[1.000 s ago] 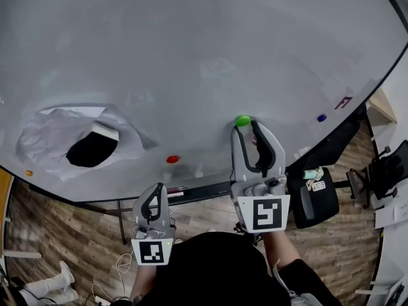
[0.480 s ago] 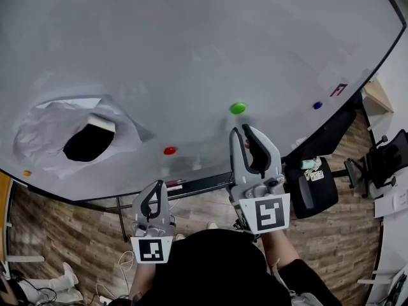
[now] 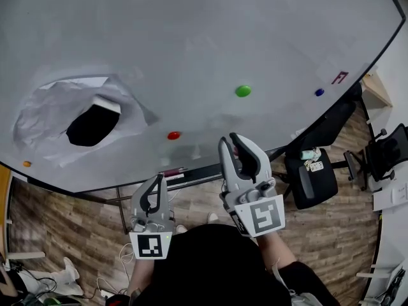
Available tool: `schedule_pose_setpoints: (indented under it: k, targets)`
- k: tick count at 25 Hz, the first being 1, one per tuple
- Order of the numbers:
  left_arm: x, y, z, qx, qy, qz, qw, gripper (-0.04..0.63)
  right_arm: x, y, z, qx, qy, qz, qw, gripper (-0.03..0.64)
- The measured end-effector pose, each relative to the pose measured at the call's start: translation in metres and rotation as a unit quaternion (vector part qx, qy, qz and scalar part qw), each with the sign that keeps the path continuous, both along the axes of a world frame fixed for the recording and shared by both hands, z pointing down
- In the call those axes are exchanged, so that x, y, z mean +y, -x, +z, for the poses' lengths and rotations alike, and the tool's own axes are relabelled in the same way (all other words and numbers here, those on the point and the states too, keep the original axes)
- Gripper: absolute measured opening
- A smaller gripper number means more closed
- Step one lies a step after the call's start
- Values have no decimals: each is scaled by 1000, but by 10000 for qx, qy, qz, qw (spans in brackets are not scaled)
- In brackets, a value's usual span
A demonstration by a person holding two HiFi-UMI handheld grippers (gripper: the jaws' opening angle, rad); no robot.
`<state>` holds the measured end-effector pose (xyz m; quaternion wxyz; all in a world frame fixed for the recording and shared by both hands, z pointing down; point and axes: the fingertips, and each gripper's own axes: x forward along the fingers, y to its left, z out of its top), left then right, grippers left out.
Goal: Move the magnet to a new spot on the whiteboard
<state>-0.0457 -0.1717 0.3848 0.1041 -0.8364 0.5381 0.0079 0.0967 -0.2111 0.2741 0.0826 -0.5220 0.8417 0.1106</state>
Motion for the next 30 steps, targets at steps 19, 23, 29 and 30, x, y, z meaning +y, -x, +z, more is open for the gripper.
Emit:
schedule_pose_setpoints:
  k: [19,23,29,30]
  targets:
    - [30,9,6,-168,-3,384,9991,2,60,47,64,-300,613,-420,9968,67]
    - [38,8,7,-155,-26,444,9989,2,73,51,76,-341,770,-454,9954,66]
    - [47,10,11,-266,28,500,9984,2,91,62,93,-351,909,-631,9932,61]
    - [49,12,12,-240,43,493,9985,2,93,65,96,-337,939,-662,9928,60]
